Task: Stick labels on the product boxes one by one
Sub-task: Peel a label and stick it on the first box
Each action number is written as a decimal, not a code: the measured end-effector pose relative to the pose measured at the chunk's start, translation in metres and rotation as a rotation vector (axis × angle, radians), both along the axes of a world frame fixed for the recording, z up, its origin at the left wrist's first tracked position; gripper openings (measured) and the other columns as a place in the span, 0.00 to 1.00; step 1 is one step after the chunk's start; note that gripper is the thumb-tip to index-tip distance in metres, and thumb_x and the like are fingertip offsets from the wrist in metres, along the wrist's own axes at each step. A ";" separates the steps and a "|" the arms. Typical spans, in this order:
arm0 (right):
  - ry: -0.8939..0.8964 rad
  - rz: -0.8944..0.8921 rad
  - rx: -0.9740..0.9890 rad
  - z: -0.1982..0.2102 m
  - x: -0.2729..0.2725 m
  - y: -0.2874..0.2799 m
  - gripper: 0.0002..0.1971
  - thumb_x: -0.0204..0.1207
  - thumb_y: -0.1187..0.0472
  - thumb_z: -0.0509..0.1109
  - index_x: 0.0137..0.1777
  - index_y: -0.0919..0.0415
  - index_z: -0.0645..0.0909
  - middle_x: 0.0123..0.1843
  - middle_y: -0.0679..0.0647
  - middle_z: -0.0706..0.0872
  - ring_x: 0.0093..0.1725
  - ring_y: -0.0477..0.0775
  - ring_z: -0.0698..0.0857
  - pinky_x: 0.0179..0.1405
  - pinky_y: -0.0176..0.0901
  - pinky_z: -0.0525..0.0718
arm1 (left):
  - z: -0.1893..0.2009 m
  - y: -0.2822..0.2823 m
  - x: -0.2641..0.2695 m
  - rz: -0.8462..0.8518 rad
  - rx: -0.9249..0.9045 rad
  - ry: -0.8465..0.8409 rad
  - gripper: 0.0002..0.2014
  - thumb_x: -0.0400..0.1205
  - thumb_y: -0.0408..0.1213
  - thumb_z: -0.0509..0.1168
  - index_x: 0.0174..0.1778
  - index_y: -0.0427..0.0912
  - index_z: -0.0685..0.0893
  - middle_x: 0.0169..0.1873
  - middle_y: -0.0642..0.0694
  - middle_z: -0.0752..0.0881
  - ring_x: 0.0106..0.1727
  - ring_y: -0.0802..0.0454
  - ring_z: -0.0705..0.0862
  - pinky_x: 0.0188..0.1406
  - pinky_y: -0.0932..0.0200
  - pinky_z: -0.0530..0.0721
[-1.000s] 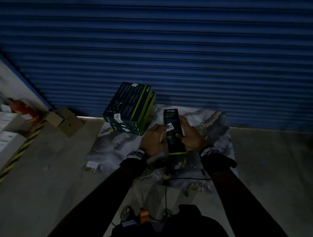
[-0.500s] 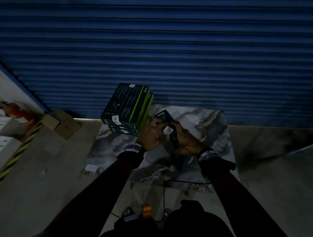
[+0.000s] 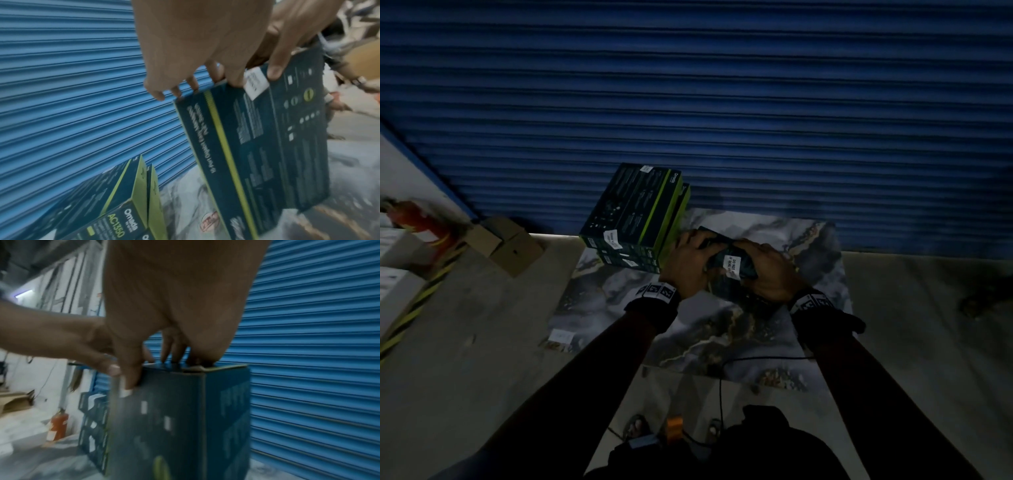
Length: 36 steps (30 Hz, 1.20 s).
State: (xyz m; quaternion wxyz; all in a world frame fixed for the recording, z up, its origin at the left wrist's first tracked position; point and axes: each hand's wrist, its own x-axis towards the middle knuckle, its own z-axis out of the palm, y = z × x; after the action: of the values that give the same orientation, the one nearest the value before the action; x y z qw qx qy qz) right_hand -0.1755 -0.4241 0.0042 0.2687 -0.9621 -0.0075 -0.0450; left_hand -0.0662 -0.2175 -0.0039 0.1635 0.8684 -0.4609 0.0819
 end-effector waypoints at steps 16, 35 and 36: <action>-0.072 0.112 -0.022 -0.006 0.022 -0.017 0.33 0.71 0.47 0.82 0.74 0.52 0.75 0.75 0.54 0.81 0.72 0.60 0.80 0.68 0.60 0.82 | 0.003 0.004 -0.005 0.009 0.021 0.000 0.21 0.87 0.59 0.62 0.77 0.63 0.77 0.72 0.49 0.75 0.71 0.39 0.73 0.53 0.40 0.80; -0.168 -0.129 0.036 -0.011 0.018 0.005 0.05 0.80 0.53 0.68 0.52 0.47 0.85 0.59 0.51 0.90 0.59 0.59 0.86 0.58 0.57 0.84 | 0.009 0.000 -0.009 -0.086 -0.176 0.029 0.20 0.79 0.51 0.77 0.66 0.51 0.89 0.54 0.46 0.83 0.60 0.44 0.76 0.63 0.51 0.72; -0.176 -0.121 0.031 -0.011 0.016 0.006 0.05 0.82 0.54 0.67 0.52 0.48 0.85 0.59 0.51 0.90 0.60 0.59 0.85 0.58 0.56 0.84 | 0.009 -0.001 -0.009 -0.092 -0.194 0.025 0.19 0.80 0.51 0.76 0.65 0.51 0.90 0.53 0.47 0.84 0.59 0.47 0.77 0.63 0.51 0.71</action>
State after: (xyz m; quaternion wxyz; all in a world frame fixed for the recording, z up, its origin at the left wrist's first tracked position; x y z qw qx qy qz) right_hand -0.1598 -0.4182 -0.0068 0.2786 -0.9489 0.0280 -0.1456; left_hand -0.0753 -0.2184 0.0056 0.2563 0.8273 -0.4882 0.1078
